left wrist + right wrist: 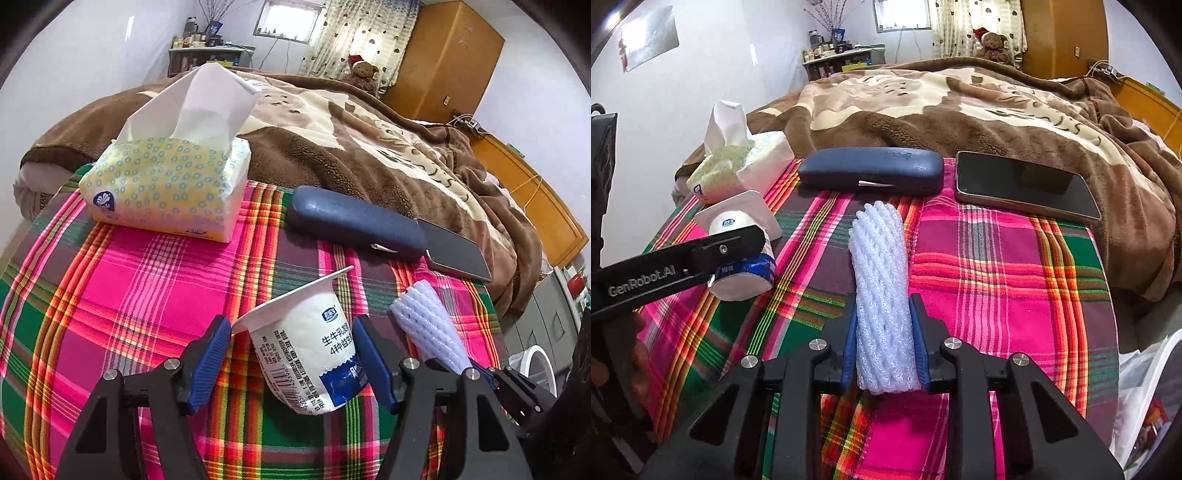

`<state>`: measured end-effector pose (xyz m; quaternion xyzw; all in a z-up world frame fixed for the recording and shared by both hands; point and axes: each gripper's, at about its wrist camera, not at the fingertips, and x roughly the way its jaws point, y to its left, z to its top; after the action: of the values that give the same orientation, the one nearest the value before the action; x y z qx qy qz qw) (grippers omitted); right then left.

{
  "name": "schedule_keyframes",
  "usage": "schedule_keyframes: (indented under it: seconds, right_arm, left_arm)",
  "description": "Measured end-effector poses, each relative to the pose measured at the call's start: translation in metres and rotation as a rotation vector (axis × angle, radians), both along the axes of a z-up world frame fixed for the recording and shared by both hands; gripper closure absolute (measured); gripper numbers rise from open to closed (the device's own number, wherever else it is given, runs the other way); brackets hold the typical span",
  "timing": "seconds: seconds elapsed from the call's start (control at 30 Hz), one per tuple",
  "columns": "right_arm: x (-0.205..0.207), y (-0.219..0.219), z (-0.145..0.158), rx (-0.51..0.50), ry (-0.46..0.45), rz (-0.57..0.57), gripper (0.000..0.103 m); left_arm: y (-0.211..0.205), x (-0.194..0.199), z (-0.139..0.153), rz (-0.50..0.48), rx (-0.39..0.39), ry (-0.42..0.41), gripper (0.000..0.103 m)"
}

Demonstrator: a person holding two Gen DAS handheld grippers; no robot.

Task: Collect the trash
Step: 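Carry the yogurt cup and foam sleeve over the wastebasket with both tools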

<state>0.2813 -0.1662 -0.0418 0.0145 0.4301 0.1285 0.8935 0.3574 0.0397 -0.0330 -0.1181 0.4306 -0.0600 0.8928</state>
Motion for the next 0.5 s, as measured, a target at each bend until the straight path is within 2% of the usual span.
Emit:
schedule_keyframes:
  seconds: [0.07, 0.17, 0.2, 0.27, 0.33, 0.5]
  right_arm:
    - [0.0002, -0.0016, -0.0002, 0.009, 0.001, -0.006, 0.076]
    - [0.0004, -0.0019, -0.0007, 0.015, 0.001, -0.006, 0.076]
    - [0.0002, -0.0020, -0.0008, 0.015, 0.001, -0.007, 0.076]
    - [0.0004, -0.0029, -0.0010, 0.020, 0.001, -0.009, 0.076]
    - [0.0005, -0.0044, -0.0015, 0.024, 0.005, -0.011, 0.076]
    - [0.0001, -0.0074, -0.0014, 0.037, 0.006, -0.017, 0.076]
  left_arm:
    - [0.0002, -0.0019, 0.0026, -0.016, -0.042, -0.004, 0.035]
    - [-0.0054, -0.0009, 0.0072, -0.004, 0.036, -0.014, 0.035]
    - [-0.0066, 0.0011, 0.0069, -0.010, 0.035, -0.009, 0.035]
    - [-0.0051, 0.0033, 0.0044, -0.024, -0.028, 0.006, 0.035]
    - [-0.0046, 0.0053, 0.0025, 0.020, 0.002, 0.015, 0.035]
    - [-0.0070, 0.0070, 0.0001, 0.023, 0.024, 0.007, 0.034]
